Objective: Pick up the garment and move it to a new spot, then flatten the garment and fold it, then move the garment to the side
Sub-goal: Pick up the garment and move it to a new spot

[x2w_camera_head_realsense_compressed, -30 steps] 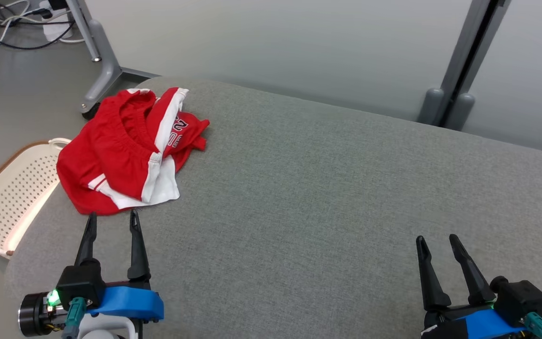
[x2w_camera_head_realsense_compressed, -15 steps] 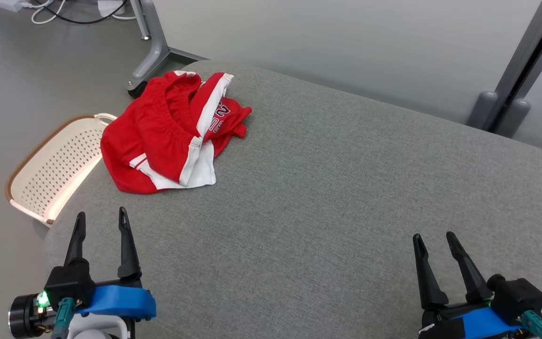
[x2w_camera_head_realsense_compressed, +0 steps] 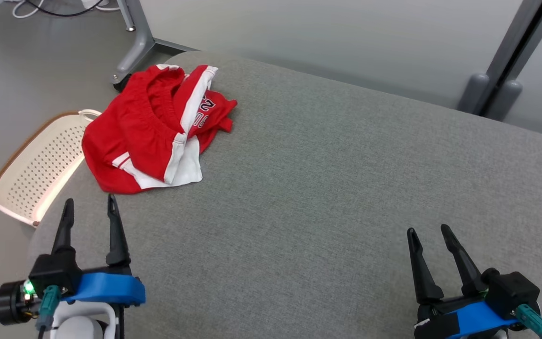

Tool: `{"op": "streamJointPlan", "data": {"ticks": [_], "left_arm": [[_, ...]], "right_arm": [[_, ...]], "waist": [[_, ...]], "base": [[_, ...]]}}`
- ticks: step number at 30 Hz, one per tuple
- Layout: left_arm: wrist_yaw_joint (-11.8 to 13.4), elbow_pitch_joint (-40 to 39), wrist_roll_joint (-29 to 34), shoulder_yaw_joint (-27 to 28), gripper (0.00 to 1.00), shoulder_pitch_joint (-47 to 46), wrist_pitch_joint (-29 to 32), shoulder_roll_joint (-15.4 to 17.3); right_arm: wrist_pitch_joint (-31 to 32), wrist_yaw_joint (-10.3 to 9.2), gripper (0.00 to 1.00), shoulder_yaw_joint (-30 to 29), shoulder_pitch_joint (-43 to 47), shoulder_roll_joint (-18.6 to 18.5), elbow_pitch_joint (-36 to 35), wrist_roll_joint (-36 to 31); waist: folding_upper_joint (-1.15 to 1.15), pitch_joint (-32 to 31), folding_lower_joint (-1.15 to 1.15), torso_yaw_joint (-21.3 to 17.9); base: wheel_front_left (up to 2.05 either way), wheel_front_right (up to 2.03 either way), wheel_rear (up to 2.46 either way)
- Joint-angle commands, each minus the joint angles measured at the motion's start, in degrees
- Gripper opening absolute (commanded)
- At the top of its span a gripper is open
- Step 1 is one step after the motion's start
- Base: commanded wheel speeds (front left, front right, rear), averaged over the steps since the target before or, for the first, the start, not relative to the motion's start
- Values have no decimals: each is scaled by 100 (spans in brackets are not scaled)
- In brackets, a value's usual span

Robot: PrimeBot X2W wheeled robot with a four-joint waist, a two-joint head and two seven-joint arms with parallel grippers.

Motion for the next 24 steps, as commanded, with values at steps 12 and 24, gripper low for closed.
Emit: {"op": "streamJointPlan", "data": {"ticks": [12,24], "left_arm": [[-128,354,-195,461,100,-1397,-24,496],[-287,1837,-487,756,100,-2611,-3,810]], "right_arm": [[72,3,100,-166,-368,-42,-374,-455],[204,3,100,-301,-649,-182,-911,-599]], "waist": [[0,802,0,-946],[0,1714,0,-1479]], "base": [[0,0,0],[0,0,0]]}}
